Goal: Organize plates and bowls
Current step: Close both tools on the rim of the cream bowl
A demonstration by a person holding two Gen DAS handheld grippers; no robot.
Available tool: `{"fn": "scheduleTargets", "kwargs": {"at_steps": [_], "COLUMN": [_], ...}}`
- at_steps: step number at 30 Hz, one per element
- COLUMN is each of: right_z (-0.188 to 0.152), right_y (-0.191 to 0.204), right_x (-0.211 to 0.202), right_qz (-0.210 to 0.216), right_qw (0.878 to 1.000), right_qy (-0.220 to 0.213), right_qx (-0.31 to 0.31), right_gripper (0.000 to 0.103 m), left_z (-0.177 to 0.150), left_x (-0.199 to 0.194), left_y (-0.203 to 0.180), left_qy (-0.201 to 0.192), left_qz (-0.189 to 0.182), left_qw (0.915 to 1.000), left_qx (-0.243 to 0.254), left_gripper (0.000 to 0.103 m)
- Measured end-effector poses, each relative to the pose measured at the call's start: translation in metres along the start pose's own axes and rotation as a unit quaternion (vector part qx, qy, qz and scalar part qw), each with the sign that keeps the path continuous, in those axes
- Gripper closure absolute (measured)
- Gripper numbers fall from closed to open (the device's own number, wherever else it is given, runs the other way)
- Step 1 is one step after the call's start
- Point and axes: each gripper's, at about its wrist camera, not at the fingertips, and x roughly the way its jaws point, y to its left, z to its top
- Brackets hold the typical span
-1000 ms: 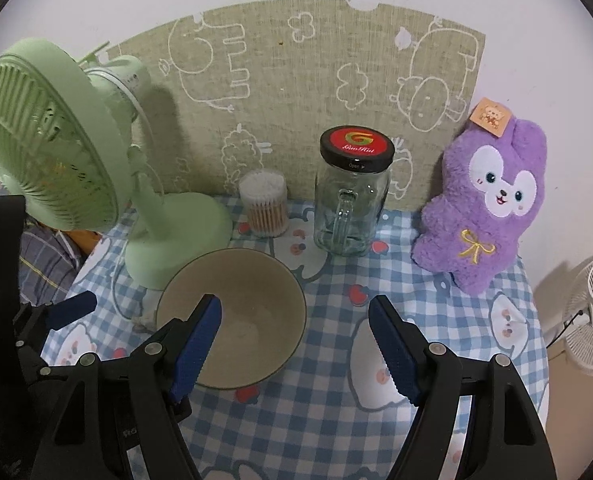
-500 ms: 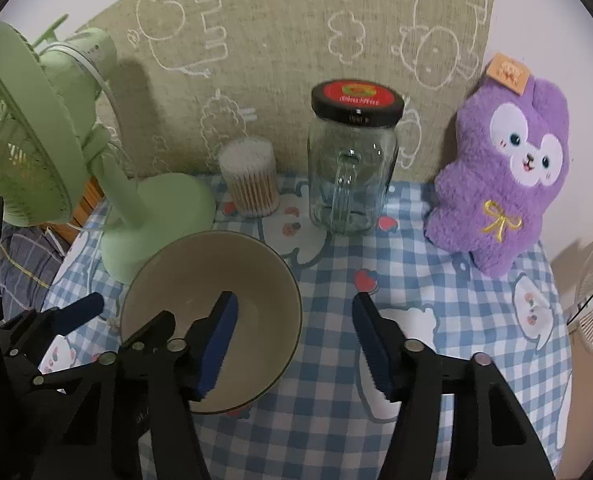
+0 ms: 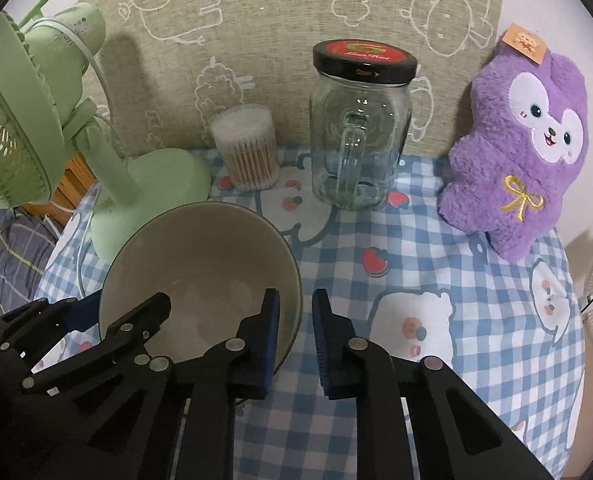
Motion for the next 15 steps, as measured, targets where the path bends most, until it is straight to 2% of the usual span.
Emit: {"fn": "scheduleTargets", "kwargs": {"at_steps": [3, 7, 15], "right_z": [0.000, 0.001, 0.000], "right_y": [0.001, 0.001, 0.001], "right_x": [0.001, 0.002, 0.000], "right_qz": [0.003, -0.004, 0.001], "right_qw": [1.000, 1.000, 1.000], "right_qy": [0.000, -0.001, 0.003], "right_qx": [0.000, -0.001, 0.007], "right_gripper": [0.090, 0.092, 0.093], "left_z": [0.001, 0.001, -0.002], "left_x": [0.003, 0.001, -0.006], "left_y": [0.002, 0.008, 0.013], "left_qy": [0.000, -0.002, 0.009], "left_qz": [0.009, 0.011, 0.013], "left_qw": [0.9999, 0.9999, 0.9993], "left_qx": [-0.007, -0.011, -0.033], "left_gripper": [0.086, 0.093, 0.094]}}
